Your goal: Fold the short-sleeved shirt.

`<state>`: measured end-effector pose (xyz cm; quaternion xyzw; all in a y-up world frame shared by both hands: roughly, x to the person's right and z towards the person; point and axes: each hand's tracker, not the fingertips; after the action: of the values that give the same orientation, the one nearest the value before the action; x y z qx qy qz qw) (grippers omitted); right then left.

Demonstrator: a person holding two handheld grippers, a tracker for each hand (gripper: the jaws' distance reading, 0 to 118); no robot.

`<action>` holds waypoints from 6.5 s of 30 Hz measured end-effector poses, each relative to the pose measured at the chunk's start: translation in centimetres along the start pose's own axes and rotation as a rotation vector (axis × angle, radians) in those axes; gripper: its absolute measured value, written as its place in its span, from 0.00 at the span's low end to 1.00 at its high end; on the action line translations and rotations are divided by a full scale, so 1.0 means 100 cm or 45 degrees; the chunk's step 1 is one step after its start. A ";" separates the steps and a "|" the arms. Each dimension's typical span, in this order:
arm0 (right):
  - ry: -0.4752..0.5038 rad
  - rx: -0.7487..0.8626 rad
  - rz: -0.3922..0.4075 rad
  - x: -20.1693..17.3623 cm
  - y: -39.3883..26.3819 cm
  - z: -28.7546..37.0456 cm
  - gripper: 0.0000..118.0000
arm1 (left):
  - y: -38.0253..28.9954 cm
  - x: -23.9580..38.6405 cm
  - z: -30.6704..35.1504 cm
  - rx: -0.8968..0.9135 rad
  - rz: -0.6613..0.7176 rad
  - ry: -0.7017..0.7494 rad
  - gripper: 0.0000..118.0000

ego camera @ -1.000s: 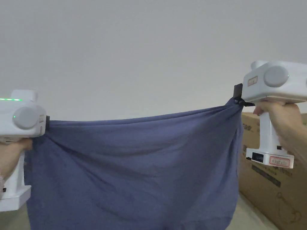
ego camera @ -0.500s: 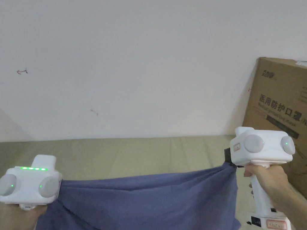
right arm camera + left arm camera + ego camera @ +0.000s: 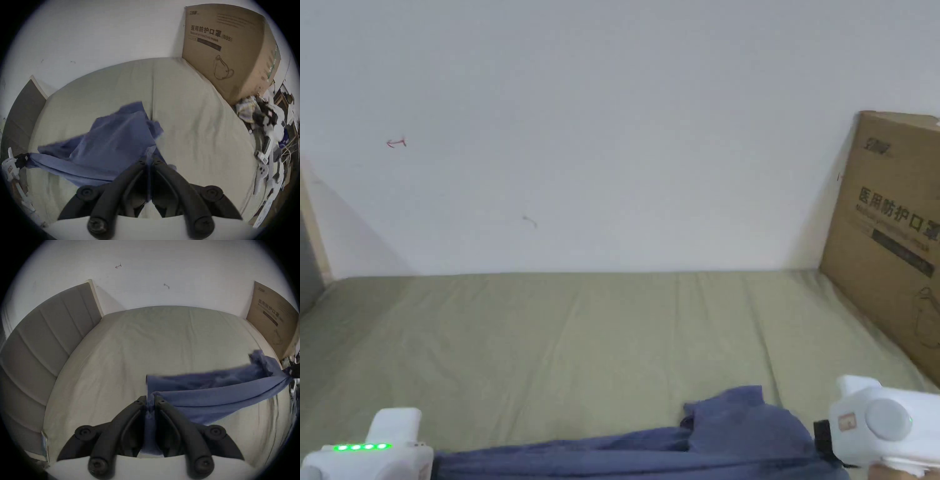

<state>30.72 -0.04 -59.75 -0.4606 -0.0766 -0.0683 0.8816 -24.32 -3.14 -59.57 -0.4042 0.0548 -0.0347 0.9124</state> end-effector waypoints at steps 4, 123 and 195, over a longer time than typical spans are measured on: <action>0.006 -0.051 -0.024 0.014 -0.061 0.031 0.03 | -0.048 -0.004 0.044 -0.029 -0.042 0.004 0.06; 0.143 0.154 0.161 -0.011 0.049 0.110 0.04 | 0.046 -0.028 0.126 0.124 0.071 -0.090 0.02; 0.038 0.056 -0.047 -0.011 0.062 -0.009 0.04 | 0.066 0.001 -0.029 0.182 0.047 0.053 0.02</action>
<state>30.88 2.80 -65.46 -0.4387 -0.0733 -0.0897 0.8911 -24.47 -0.85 -66.39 -0.3362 0.0786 -0.0299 0.9380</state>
